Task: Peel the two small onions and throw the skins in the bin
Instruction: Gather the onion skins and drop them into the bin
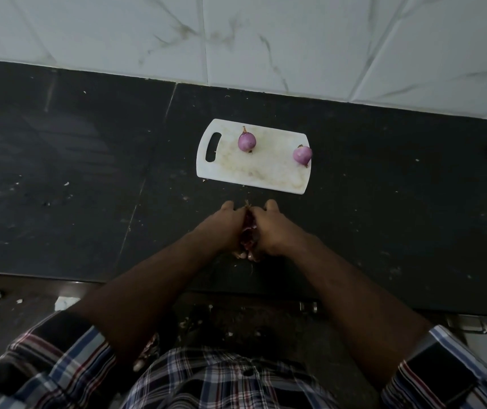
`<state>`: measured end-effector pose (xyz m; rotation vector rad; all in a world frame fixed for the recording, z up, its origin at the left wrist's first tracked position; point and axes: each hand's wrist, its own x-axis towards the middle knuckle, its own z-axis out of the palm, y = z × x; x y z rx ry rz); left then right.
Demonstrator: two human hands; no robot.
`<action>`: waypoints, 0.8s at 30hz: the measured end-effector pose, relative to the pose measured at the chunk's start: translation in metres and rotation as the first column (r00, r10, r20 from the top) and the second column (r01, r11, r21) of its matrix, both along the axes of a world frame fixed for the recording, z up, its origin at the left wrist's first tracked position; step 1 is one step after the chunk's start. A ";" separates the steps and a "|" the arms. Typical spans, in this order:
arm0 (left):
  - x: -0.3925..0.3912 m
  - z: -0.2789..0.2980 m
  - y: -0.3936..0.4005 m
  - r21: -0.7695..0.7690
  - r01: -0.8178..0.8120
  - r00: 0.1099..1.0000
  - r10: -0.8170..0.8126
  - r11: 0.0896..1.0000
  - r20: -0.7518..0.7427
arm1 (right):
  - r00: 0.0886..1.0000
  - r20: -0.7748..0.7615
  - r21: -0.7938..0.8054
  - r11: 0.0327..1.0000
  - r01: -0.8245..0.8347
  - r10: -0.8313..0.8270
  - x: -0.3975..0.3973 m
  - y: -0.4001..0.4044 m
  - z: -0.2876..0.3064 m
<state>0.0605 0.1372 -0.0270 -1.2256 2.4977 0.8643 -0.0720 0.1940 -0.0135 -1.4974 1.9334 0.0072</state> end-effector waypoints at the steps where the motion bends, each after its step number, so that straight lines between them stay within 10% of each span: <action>1: 0.000 -0.001 0.001 0.002 -0.004 1.000 0.004 1.000 -0.017 | 1.000 0.019 -0.015 1.000 0.016 -0.016 0.002 0.001 -0.002; 12: 0.000 0.002 0.002 0.000 -0.140 0.977 0.138 0.990 -0.161 | 0.980 0.147 -0.110 0.983 0.147 -0.130 0.004 -0.002 -0.008; 19: 0.006 0.006 -0.007 0.099 -0.195 0.945 0.214 0.976 -0.248 | 0.547 0.719 0.208 0.884 0.417 -0.428 0.000 0.005 0.005; 24: 0.014 0.013 -0.016 0.458 -0.190 0.884 0.354 0.868 -0.306 | 0.580 0.709 0.130 0.883 0.452 -0.401 0.001 0.004 -0.001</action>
